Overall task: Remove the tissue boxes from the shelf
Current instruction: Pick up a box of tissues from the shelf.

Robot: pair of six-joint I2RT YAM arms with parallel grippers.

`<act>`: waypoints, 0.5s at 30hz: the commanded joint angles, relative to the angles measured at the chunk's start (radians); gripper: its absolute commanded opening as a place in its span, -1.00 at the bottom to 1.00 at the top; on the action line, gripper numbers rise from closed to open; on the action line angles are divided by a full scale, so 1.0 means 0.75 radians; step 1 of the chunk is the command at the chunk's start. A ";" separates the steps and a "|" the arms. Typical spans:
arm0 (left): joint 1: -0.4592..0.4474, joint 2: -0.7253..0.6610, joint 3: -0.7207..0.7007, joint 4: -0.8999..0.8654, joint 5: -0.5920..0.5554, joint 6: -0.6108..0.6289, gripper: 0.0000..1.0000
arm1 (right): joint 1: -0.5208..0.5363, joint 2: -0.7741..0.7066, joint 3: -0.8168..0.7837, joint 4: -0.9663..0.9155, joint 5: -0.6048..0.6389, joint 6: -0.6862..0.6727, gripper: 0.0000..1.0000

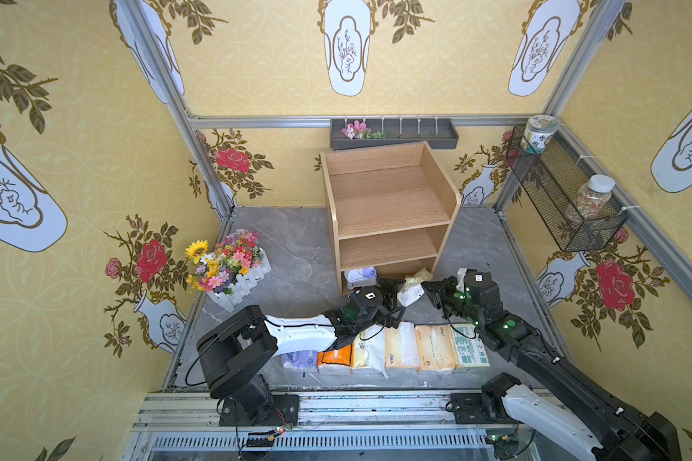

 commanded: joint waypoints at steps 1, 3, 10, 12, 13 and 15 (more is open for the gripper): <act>-0.009 0.030 0.002 0.084 0.018 -0.215 0.84 | 0.001 -0.031 0.038 -0.021 -0.032 0.004 -1.00; -0.012 0.043 0.001 0.099 0.021 -0.246 0.86 | 0.003 -0.057 0.059 -0.050 -0.040 0.002 -1.00; -0.017 0.092 0.006 0.193 0.022 -0.302 0.89 | 0.003 -0.110 0.098 -0.102 -0.061 0.022 -1.00; -0.018 0.107 0.005 0.245 0.009 -0.321 0.88 | 0.009 -0.124 0.104 -0.112 -0.076 0.037 -1.00; -0.018 0.112 0.005 0.267 0.001 -0.330 0.88 | 0.014 -0.134 0.105 -0.122 -0.077 0.040 -1.00; -0.016 0.118 0.004 0.299 -0.013 -0.345 0.88 | 0.021 -0.158 0.103 -0.151 -0.077 0.043 -1.00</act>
